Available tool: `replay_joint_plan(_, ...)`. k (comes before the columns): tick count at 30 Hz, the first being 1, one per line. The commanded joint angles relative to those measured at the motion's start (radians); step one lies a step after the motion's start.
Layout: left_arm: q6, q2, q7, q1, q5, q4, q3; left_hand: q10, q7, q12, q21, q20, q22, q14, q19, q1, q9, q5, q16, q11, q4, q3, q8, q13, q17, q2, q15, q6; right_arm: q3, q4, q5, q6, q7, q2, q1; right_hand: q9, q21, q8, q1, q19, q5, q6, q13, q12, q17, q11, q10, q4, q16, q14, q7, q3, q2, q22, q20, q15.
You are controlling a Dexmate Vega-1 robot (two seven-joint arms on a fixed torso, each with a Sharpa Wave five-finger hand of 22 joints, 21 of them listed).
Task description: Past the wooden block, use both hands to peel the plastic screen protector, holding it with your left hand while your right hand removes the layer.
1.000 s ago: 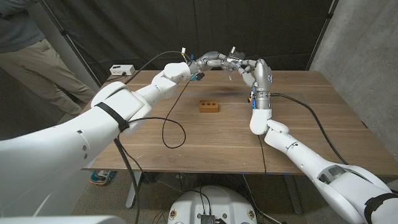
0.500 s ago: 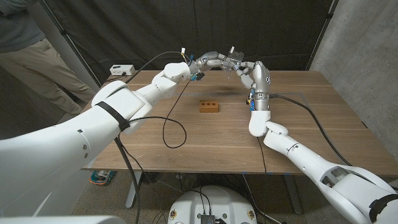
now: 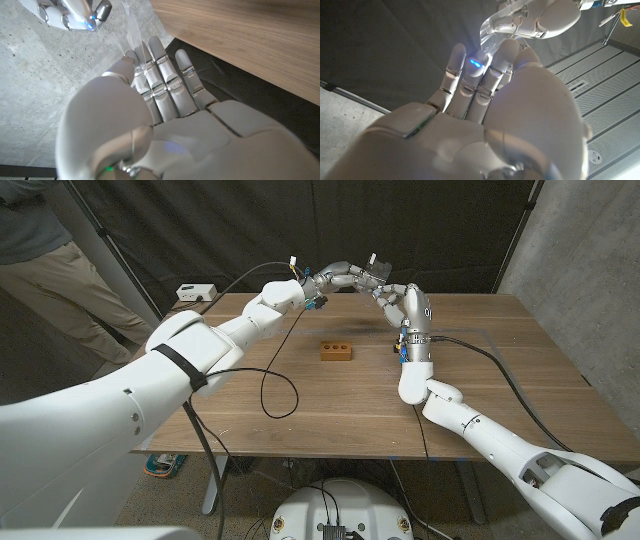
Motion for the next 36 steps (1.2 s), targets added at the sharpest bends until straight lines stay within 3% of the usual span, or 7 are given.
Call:
replay_joint_plan(1, -0.026, 0.011, -0.014, 0.016, -0.004, -0.022, -0.009, 0.009, 0.089, -0.002, 0.003, -0.020, 0.001, 0.007, -0.005, 0.003, 0.123, 0.005, -0.007, -0.002, 0.003, 0.014, 0.037, 0.004, 0.003, 0.010, -0.044, 0.132, -0.003, -0.041, 0.026, -0.003, 0.020, -0.015, -0.022, 0.050, 0.004, 0.005, -0.001, -0.005, 0.010, 0.071, -0.002, 0.009, 0.003, -0.002, -0.003, 0.000, 0.008, -0.009, 0.040, 0.014, 0.006, 0.003, -0.076, -0.008)
replay_joint_plan(15, -0.025, 0.040, -0.037, 0.047, -0.016, -0.090, -0.026, 0.010, 0.091, -0.004, 0.005, -0.021, 0.000, 0.009, -0.005, 0.002, 0.123, 0.005, -0.007, 0.000, 0.002, 0.016, 0.035, 0.003, 0.006, 0.008, -0.044, 0.133, 0.011, -0.069, 0.039, -0.001, 0.042, -0.006, -0.045, 0.056, 0.007, 0.008, -0.008, -0.008, 0.024, 0.070, -0.003, 0.012, 0.002, -0.004, -0.006, 0.000, 0.012, -0.012, 0.040, 0.027, 0.001, 0.006, -0.073, -0.008)
replay_joint_plan(20, 0.070, 0.041, -0.181, 0.058, -0.102, -0.123, -0.064, 0.011, 0.094, -0.004, 0.004, -0.017, 0.001, 0.011, -0.013, 0.004, 0.125, 0.005, -0.007, 0.005, 0.000, 0.017, 0.034, 0.003, 0.007, 0.008, -0.045, 0.131, 0.010, -0.068, 0.029, -0.013, 0.020, 0.006, -0.046, 0.058, 0.010, 0.009, -0.015, -0.009, 0.029, 0.069, -0.005, 0.013, 0.002, -0.005, -0.006, 0.002, 0.014, -0.013, 0.040, 0.031, 0.001, 0.009, -0.074, -0.008)
replay_joint_plan(28, 0.259, 0.066, -0.326, 0.089, -0.200, -0.231, -0.099, -0.046, 0.097, -0.017, -0.040, 0.079, 0.000, -0.074, -0.156, 0.003, 0.164, 0.007, -0.034, 0.019, 0.008, 0.022, 0.043, 0.028, 0.025, 0.029, -0.035, 0.091, 0.020, -0.068, 0.064, 0.011, 0.025, 0.023, -0.048, 0.062, 0.012, 0.009, -0.020, -0.009, 0.035, 0.064, -0.004, 0.015, 0.002, -0.009, -0.008, 0.001, 0.017, -0.013, 0.033, 0.038, -0.003, 0.011, -0.073, -0.008)
replay_joint_plan(30, 0.318, 0.072, -0.352, 0.096, -0.225, -0.256, -0.107, -0.092, 0.080, -0.044, -0.058, 0.105, -0.002, -0.132, -0.193, 0.006, 0.183, 0.008, -0.056, 0.011, 0.007, 0.029, 0.058, 0.017, 0.026, 0.032, -0.037, 0.083, 0.020, -0.064, 0.063, 0.018, 0.021, 0.025, -0.046, 0.063, 0.013, 0.009, -0.022, -0.010, 0.036, 0.063, -0.003, 0.016, 0.002, -0.008, -0.009, 0.002, 0.018, -0.014, 0.034, 0.039, -0.004, 0.013, -0.073, -0.008)
replay_joint_plan(33, 0.422, 0.095, -0.338, 0.123, -0.253, -0.337, -0.115, -0.222, 0.112, -0.125, -0.079, 0.129, -0.001, -0.256, -0.230, 0.010, 0.208, 0.007, -0.083, 0.011, 0.003, 0.042, 0.092, -0.017, 0.009, 0.027, -0.036, 0.090, 0.018, -0.068, 0.052, 0.020, 0.019, 0.022, -0.047, 0.063, 0.013, 0.009, -0.022, -0.011, 0.037, 0.063, -0.005, 0.015, 0.002, -0.009, -0.009, 0.001, 0.018, -0.014, 0.033, 0.041, -0.004, 0.013, -0.072, -0.008)
replay_joint_plan(36, 0.513, 0.121, -0.281, 0.155, -0.272, -0.423, -0.123, -0.227, 0.127, -0.136, -0.085, 0.132, -0.002, -0.273, -0.239, 0.013, 0.209, 0.007, -0.082, 0.009, 0.001, 0.051, 0.098, -0.026, -0.001, 0.027, -0.038, 0.091, 0.019, -0.072, 0.048, 0.016, 0.016, 0.022, -0.050, 0.064, 0.014, 0.010, -0.024, -0.011, 0.039, 0.063, -0.004, 0.016, 0.002, -0.009, -0.010, 0.002, 0.019, -0.014, 0.033, 0.044, -0.004, 0.015, -0.072, -0.008)
